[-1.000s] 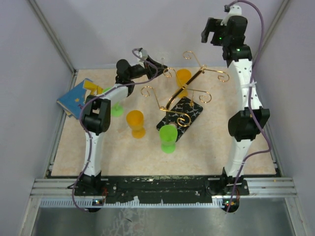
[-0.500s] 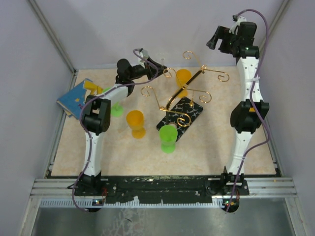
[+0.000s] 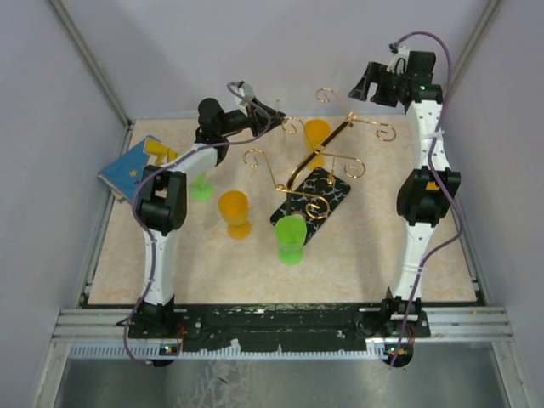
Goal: Place the wine glass upside down on the wine glass rack
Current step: Move the wine glass to the center of the board.
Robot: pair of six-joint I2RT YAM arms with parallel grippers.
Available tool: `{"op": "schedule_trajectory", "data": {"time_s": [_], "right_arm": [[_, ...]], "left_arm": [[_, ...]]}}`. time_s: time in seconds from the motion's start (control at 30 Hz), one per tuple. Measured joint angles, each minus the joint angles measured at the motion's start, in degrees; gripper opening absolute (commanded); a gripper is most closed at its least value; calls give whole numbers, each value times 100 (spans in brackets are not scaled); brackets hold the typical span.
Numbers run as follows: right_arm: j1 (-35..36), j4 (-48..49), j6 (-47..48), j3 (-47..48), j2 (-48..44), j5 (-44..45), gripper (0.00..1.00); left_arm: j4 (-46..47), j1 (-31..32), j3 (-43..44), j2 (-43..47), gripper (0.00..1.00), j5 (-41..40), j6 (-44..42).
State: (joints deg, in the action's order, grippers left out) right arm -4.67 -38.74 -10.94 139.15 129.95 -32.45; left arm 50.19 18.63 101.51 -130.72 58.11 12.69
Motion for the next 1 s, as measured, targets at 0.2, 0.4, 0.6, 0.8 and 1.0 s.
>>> {"op": "schedule_trajectory", "data": {"time_s": [0.2,0.4,0.6,0.8,1.0], "right_arm": [[0,-164,81,0,223,-369,88],[68,-216,238,-39,247,-553,88],[319,-404,463,-55,328,-555,87],[551,-415,496,-74,466,-562,84],[645,-420,540,-74,522,-560,77]], "left_arm": [[-133,-42,-48,186,0,-4,-140],[-186,-61,-81,249,0,-2,-210],[-256,-79,-107,251,0,0,-219],[-264,-118,-271,345,0,7,-225],[-234,-190,-428,485,0,26,-225]]}}
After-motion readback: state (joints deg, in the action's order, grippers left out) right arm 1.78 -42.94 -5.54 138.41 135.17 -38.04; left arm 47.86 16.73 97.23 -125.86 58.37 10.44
